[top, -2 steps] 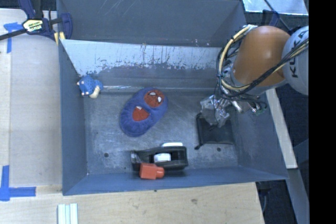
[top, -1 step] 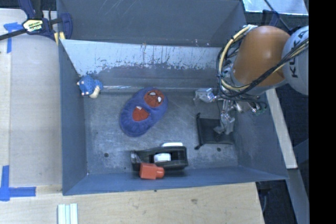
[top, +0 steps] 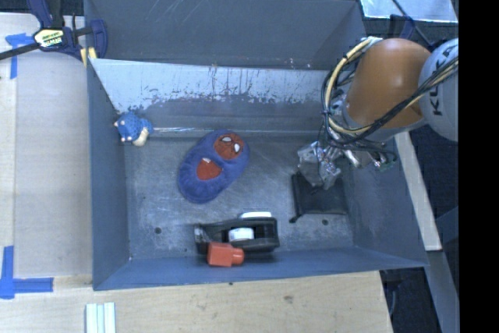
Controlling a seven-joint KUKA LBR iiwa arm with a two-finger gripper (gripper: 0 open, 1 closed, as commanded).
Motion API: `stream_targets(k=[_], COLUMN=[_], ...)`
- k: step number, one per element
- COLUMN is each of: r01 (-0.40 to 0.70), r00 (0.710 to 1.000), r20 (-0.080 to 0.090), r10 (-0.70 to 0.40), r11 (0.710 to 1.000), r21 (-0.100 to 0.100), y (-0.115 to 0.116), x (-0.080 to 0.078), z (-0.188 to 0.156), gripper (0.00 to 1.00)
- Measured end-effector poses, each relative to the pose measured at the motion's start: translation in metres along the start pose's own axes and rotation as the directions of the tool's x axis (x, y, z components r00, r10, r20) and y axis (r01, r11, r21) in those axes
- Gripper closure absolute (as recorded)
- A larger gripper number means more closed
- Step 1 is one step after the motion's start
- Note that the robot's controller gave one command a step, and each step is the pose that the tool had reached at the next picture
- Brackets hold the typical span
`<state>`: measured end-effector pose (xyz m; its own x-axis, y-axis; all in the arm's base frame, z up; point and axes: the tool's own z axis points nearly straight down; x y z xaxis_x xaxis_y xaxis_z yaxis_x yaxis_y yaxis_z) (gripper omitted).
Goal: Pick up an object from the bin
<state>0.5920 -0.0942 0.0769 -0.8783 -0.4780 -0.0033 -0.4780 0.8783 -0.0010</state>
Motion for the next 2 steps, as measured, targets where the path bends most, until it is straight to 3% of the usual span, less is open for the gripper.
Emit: stream_targets(k=[1,2], r01=[0.000,0.000], r00=[1.000,1.000], r20=[0.000,0.000], r10=[0.000,0.000], r11=[1.000,1.000], r21=[0.000,0.000], y=[0.0000,-0.0001], x=[0.0000,0.0001], z=[0.0000,0.0000], gripper=[0.00,1.00])
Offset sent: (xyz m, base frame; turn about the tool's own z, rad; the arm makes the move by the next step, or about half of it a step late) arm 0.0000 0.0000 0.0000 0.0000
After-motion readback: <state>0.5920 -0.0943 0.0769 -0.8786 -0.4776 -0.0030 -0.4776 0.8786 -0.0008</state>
